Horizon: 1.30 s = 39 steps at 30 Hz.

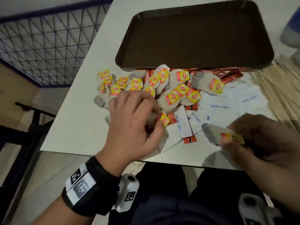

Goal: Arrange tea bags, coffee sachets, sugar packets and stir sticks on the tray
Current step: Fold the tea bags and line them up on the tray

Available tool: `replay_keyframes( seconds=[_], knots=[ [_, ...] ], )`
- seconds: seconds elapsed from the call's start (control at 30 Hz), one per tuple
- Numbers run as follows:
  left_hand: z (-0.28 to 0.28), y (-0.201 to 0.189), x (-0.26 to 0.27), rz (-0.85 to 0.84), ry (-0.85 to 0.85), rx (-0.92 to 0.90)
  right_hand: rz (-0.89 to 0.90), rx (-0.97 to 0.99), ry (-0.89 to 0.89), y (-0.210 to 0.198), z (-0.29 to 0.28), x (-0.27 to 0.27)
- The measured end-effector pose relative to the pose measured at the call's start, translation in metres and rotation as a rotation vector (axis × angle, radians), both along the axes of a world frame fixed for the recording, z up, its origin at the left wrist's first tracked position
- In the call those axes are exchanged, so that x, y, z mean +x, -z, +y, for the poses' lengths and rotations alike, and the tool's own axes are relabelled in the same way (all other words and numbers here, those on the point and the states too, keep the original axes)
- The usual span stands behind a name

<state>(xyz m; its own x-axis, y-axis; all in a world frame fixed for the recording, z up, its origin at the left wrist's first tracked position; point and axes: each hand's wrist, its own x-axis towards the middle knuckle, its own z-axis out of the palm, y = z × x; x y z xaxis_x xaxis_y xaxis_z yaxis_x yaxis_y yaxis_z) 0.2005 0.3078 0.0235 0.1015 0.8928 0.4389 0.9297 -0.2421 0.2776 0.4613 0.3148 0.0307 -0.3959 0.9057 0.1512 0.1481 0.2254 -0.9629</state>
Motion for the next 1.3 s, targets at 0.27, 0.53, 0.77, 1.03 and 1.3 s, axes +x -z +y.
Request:
replay_keyframes(
  seconds=[0.27,0.53,0.77,1.03,1.3],
  knots=[
    [-0.006,0.003,-0.004,-0.191,0.121,0.095,0.179,-0.053,0.089,-0.005,0.009,-0.001],
    [-0.01,-0.009,-0.006,-0.656,0.058,0.156,-0.084,-0.043,-0.236,-0.051,0.004,-0.025],
    [-0.006,-0.033,-0.01,-1.027,0.116,0.127,0.023,-0.119,-0.182,-0.062,0.014,-0.063],
    [-0.007,-0.033,-0.01,-1.127,0.141,0.03,0.05,-0.254,-0.125,-0.057,0.019,-0.092],
    [-0.02,-0.037,-0.025,-1.105,0.23,-0.06,-0.01,-0.247,-0.136,-0.059,0.022,-0.087]
  ],
)
